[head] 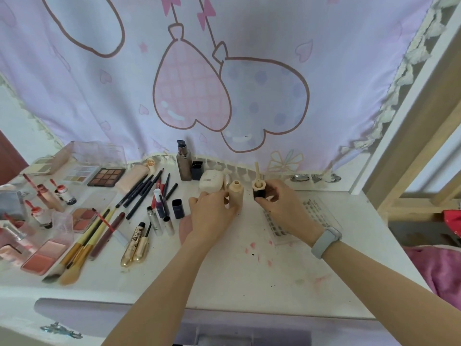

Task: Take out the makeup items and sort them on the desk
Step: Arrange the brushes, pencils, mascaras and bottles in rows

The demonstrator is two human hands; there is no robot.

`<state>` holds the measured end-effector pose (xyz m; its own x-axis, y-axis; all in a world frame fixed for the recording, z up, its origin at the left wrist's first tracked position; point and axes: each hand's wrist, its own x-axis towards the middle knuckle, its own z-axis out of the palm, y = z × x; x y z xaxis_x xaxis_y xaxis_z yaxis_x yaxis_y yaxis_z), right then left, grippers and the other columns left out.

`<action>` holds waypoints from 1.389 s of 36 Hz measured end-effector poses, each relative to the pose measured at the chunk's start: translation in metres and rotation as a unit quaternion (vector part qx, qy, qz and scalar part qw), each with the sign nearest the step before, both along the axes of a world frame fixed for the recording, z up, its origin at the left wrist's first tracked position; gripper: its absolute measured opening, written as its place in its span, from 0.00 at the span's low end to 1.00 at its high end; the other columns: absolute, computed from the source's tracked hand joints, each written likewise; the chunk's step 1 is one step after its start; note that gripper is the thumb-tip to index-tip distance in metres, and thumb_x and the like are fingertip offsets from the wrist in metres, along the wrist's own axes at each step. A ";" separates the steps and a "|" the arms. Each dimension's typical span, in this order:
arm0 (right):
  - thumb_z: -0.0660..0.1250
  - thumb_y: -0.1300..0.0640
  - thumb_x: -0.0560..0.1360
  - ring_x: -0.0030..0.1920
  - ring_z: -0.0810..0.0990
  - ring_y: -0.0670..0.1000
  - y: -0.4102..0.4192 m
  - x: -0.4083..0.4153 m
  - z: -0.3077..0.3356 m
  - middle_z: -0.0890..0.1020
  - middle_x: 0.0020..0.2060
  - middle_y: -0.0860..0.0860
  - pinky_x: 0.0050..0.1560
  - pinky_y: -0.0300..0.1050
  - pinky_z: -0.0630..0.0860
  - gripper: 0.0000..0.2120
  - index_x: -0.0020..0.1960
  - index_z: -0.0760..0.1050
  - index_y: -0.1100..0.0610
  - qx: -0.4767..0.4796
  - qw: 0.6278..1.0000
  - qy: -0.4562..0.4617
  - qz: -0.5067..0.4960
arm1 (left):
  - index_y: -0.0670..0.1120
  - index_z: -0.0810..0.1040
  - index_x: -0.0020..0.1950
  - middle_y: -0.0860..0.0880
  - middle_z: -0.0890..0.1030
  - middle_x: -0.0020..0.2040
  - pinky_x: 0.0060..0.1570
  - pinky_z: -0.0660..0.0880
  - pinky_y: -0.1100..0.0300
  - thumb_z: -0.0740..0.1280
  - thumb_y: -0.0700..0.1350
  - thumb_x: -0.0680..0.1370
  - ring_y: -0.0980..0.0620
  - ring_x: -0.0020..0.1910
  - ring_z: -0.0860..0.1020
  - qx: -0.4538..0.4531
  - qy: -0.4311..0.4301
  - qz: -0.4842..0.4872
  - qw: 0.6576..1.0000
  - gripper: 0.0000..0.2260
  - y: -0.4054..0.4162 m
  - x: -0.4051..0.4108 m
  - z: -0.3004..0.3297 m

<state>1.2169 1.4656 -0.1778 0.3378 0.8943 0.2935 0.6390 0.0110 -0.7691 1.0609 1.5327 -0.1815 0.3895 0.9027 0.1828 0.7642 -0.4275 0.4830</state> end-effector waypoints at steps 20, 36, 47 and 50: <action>0.65 0.47 0.72 0.58 0.69 0.53 0.027 0.002 -0.016 0.79 0.51 0.47 0.52 0.49 0.63 0.11 0.48 0.77 0.52 -0.125 0.966 -0.201 -0.107 | 0.52 0.78 0.56 0.54 0.82 0.52 0.50 0.58 0.55 0.61 0.56 0.78 0.50 0.54 0.73 0.012 0.018 0.026 0.999 0.13 0.022 0.026 -0.007; 0.64 0.50 0.73 0.57 0.72 0.53 -0.017 -0.007 -0.017 0.78 0.53 0.49 0.53 0.46 0.61 0.20 0.63 0.74 0.55 0.050 0.980 -0.148 -0.123 | 0.45 0.78 0.61 0.48 0.80 0.57 0.58 0.68 0.50 0.71 0.47 0.73 0.46 0.59 0.76 0.125 0.042 -0.003 0.991 0.17 -0.040 -0.032 -0.013; 0.59 0.57 0.73 0.48 0.72 0.45 -0.032 -0.046 -0.034 0.79 0.49 0.50 0.53 0.44 0.67 0.17 0.60 0.76 0.58 0.037 0.988 -0.149 0.027 | 0.41 0.78 0.59 0.46 0.79 0.58 0.61 0.68 0.48 0.68 0.40 0.73 0.45 0.59 0.77 0.186 0.017 -0.022 0.982 0.15 -0.061 -0.056 -0.041; 0.58 0.58 0.74 0.48 0.76 0.50 -0.030 -0.049 -0.034 0.80 0.49 0.51 0.52 0.49 0.71 0.17 0.59 0.77 0.58 0.018 0.987 -0.154 0.051 | 0.44 0.79 0.58 0.48 0.80 0.58 0.62 0.67 0.40 0.57 0.45 0.75 0.47 0.58 0.78 0.186 0.004 -0.046 0.981 0.16 -0.064 -0.061 -0.043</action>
